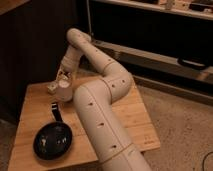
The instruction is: Place the ceramic cup over the eraser
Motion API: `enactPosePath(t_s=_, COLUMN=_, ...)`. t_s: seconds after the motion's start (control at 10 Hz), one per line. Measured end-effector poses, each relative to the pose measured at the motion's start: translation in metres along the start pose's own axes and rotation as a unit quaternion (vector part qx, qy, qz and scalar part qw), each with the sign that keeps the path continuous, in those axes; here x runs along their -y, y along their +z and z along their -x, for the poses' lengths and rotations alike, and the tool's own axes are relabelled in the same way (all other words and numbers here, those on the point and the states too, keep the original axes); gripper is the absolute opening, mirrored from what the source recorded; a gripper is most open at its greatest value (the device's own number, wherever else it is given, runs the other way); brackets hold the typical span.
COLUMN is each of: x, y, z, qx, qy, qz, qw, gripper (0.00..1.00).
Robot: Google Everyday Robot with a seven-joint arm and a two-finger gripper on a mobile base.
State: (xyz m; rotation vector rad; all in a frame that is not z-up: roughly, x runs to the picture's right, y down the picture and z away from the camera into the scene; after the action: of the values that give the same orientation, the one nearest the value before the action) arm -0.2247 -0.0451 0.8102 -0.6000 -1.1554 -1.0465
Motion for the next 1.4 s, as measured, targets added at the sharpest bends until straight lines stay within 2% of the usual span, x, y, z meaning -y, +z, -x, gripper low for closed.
enactPosePath(t_s=0.3, x=-0.021, y=-0.005, z=0.011, qx=-0.001, qy=0.004, qz=0.013, qw=0.9999, gripper=0.0)
enactPosePath(t_s=0.5, x=-0.04, y=-0.013, z=0.02, qx=-0.003, qy=0.01, qz=0.015, qw=0.9998, gripper=0.0)
enactPosePath(t_s=0.8, x=-0.057, y=-0.023, z=0.045, qx=-0.001, qy=0.012, qz=0.008, qw=0.9999, gripper=0.0)
enactPosePath(t_s=0.9, x=-0.067, y=-0.031, z=0.051, qx=-0.001, qy=0.018, qz=-0.001, qw=0.9998, gripper=0.0)
enactPosePath(t_s=1.1, x=-0.067, y=-0.047, z=0.065, qx=0.005, qy=0.016, qz=-0.012, qw=0.9998, gripper=0.0)
enactPosePath(t_s=1.4, x=-0.054, y=-0.065, z=0.09, qx=0.016, qy=0.002, qz=-0.02, qw=0.9997, gripper=0.0)
